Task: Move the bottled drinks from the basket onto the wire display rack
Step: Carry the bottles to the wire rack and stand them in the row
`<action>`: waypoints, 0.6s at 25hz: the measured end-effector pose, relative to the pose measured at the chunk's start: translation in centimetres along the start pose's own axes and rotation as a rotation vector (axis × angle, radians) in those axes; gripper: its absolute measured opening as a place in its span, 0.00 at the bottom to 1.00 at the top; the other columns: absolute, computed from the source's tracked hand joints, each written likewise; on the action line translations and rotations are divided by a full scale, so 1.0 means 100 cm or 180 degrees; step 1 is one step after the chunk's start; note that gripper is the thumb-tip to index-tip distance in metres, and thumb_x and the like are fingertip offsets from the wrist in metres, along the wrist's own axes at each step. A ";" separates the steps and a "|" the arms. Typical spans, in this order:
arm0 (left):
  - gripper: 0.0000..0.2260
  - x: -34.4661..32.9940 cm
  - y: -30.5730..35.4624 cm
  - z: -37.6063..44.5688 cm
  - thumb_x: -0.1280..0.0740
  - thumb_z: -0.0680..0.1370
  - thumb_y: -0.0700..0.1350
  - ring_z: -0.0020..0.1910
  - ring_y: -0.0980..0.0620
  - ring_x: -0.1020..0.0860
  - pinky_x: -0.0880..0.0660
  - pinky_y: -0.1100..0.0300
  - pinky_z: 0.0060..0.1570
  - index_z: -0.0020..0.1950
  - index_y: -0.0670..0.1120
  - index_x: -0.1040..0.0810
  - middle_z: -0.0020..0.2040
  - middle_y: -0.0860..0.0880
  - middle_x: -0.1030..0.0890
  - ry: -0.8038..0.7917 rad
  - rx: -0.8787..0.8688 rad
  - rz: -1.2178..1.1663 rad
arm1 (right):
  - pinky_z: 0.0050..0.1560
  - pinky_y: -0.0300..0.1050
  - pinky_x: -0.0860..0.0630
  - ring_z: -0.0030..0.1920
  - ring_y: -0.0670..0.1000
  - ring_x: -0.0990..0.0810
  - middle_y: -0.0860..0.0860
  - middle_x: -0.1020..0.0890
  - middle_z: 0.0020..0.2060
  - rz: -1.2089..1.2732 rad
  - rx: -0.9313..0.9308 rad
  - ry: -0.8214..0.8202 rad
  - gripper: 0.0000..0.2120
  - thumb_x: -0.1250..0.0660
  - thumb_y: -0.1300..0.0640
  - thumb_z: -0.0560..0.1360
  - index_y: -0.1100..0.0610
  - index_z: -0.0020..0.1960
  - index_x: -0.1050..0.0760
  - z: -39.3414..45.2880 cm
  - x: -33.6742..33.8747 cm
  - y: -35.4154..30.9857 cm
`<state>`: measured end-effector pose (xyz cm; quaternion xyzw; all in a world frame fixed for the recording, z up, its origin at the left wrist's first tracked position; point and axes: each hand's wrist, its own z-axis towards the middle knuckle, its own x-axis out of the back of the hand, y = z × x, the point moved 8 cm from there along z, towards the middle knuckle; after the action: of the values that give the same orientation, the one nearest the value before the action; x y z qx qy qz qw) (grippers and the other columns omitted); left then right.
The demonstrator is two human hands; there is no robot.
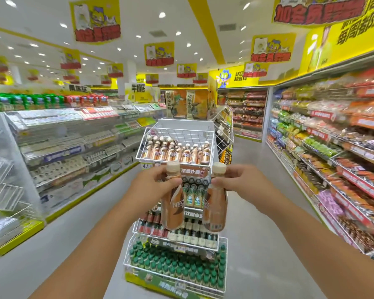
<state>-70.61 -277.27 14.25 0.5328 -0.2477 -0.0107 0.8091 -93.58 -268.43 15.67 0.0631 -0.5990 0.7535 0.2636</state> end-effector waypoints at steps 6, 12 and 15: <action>0.12 0.011 -0.060 0.110 0.24 0.75 0.54 0.52 0.58 0.16 0.19 0.55 0.53 0.58 0.60 0.16 0.52 0.61 0.14 0.0141 0.0063 0.0086 | 0.61 0.56 0.19 0.52 0.52 0.14 0.47 0.11 0.46 -0.0155 0.0181 -0.0327 0.10 0.20 0.49 0.69 0.48 0.50 0.13 0.135 -0.033 0.038; 0.09 0.024 -0.091 0.253 0.24 0.76 0.52 0.49 0.62 0.17 0.21 0.61 0.46 0.55 0.59 0.16 0.50 0.61 0.14 0.0194 0.0061 0.0112 | 0.38 0.45 0.26 0.36 0.47 0.21 0.48 0.15 0.36 -0.0230 0.0163 -0.0425 0.03 0.20 0.49 0.70 0.45 0.41 0.14 0.284 -0.048 0.070; 0.08 0.033 -0.115 0.315 0.24 0.76 0.49 0.47 0.61 0.16 0.22 0.63 0.43 0.54 0.57 0.15 0.49 0.59 0.13 0.0253 0.0065 0.0079 | 0.35 0.33 0.30 0.30 0.36 0.23 0.40 0.18 0.29 -0.0209 0.0141 -0.0453 0.10 0.21 0.53 0.72 0.43 0.34 0.16 0.349 -0.054 0.087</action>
<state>-77.84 -310.16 15.32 0.5379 -0.2220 0.0230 0.8129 -100.81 -304.06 15.45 0.1419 -0.5971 0.7511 0.2434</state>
